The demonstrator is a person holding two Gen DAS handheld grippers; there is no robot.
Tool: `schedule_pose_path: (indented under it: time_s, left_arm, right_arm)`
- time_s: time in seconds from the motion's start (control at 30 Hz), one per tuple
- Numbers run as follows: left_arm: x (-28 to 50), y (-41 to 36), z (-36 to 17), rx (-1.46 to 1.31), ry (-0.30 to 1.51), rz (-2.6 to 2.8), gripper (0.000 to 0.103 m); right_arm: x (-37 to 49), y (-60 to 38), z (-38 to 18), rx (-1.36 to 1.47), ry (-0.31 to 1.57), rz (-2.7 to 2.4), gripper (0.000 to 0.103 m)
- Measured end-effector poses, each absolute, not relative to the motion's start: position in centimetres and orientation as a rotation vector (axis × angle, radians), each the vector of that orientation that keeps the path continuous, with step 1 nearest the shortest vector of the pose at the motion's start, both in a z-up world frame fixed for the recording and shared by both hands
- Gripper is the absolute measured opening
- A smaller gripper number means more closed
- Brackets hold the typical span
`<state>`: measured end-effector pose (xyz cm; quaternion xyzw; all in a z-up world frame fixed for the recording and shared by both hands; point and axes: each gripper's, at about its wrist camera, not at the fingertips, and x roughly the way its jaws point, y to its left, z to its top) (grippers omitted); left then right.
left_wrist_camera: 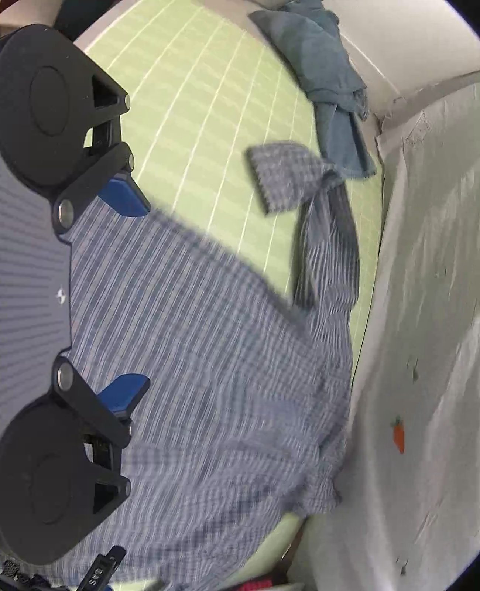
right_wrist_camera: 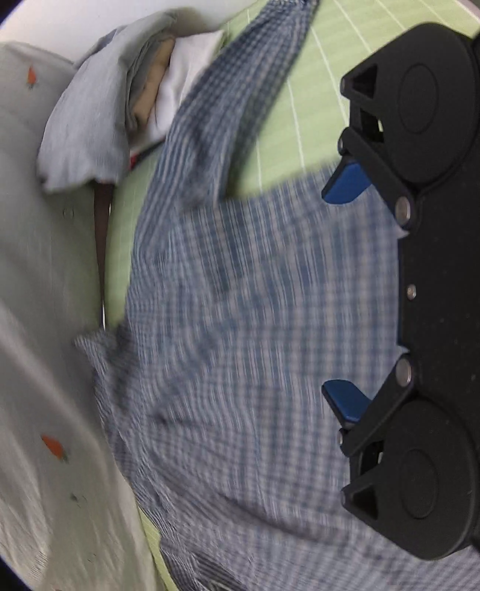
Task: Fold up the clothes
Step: 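Smooth the shirt body with the right gripper open over the fabric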
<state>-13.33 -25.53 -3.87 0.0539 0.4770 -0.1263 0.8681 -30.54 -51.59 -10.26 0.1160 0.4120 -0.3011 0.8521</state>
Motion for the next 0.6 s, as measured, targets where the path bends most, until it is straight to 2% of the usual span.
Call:
schedule_pose_path:
  time_s: [0.27, 0.6]
  left_arm:
    - [-3.7, -19.4, -6.7, 0.153, 1.03, -0.356, 0.095]
    - [5.1, -17.7, -9.0, 0.157, 1.042, -0.456, 0.095]
  right_arm:
    - [-25.2, -44.4, -11.1, 0.313, 0.924, -0.717, 0.103]
    - [-22.1, -42.7, -12.0, 0.411, 1.005, -0.852, 0.103]
